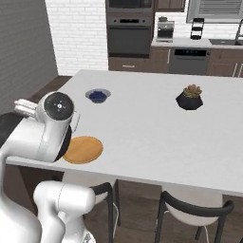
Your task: Start the toaster. Once the lever pops up, take the bread to the plate on the dining counter.
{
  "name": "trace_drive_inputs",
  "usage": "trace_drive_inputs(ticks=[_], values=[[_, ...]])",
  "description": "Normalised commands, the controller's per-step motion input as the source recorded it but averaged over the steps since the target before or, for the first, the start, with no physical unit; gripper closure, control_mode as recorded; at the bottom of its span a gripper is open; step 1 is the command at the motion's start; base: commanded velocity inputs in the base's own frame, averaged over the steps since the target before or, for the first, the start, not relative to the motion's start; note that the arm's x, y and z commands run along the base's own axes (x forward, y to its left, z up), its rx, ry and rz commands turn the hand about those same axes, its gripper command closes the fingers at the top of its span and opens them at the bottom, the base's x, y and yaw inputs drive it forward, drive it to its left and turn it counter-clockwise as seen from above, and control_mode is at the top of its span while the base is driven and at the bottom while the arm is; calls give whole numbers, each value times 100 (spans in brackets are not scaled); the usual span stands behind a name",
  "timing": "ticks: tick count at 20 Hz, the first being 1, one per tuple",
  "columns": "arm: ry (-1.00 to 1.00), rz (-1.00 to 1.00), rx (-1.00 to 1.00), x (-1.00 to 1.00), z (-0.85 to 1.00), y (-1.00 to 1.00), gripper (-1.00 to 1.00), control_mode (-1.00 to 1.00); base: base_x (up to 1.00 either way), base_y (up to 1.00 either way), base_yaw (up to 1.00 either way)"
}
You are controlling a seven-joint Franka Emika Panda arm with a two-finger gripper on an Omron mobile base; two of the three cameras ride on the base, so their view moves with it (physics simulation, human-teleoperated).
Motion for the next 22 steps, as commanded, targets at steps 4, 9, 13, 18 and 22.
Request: trace_drive_inputs(ticks=[4, 9, 13, 18, 22], values=[[3, -1, -1, 66, -32, 0, 100, -100, 0, 0, 0], [14, 0, 0, 63, -38, -8, 100, -100, 0, 0, 0], [30, 3, 0, 54, -47, -3, 100, -100, 0, 0, 0], [34, 5, 0, 55, -59, -7, 100, -100, 0, 0, 0], [32, 5, 0, 53, -57, -6, 100, -100, 0, 0, 0]])
